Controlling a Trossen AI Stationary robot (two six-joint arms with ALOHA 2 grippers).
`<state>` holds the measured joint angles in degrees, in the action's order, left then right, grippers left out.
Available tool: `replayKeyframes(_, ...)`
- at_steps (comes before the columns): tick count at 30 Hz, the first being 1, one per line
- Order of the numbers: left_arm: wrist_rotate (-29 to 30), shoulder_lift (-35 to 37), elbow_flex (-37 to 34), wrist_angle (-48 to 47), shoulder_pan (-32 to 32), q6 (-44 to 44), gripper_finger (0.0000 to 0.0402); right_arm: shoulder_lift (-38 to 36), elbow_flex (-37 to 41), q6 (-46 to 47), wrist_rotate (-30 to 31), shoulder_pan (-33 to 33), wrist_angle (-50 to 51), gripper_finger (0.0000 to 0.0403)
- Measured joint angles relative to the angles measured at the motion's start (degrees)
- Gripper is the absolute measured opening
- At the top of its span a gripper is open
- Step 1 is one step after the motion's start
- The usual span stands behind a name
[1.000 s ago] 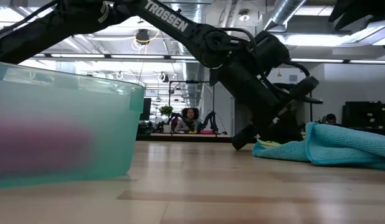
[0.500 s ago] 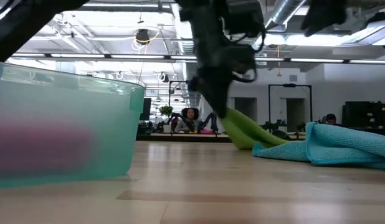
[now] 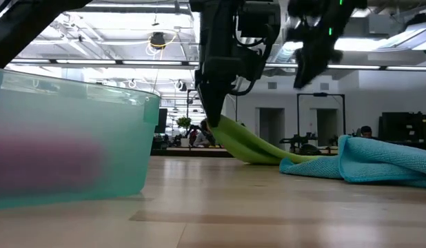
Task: Fold microfiber towels
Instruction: Fold the green towel
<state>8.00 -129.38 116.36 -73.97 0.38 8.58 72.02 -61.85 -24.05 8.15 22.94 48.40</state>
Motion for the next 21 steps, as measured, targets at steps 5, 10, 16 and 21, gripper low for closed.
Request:
replayKeyframes(5,0.2,0.0,0.0,-0.2,-0.1,-1.0,0.0002,0.5,12.0,-7.4,0.8,2.5,-14.7,0.0223)
replayKeyframes(10,0.2,0.0,0.0,-0.1,-0.1,-1.3,0.0002,0.5,22.0,-11.5,-2.2,4.0,-28.8,0.0223)
replayKeyframes(16,0.2,0.0,0.0,0.6,-0.1,-1.5,0.0002,2.8,26.8,-14.9,-6.3,6.1,-39.1,0.0223)
replayKeyframes(21,0.2,0.0,0.0,1.8,-0.1,-1.5,0.0002,10.2,26.9,-16.5,-6.7,8.1,-42.4,0.0223)
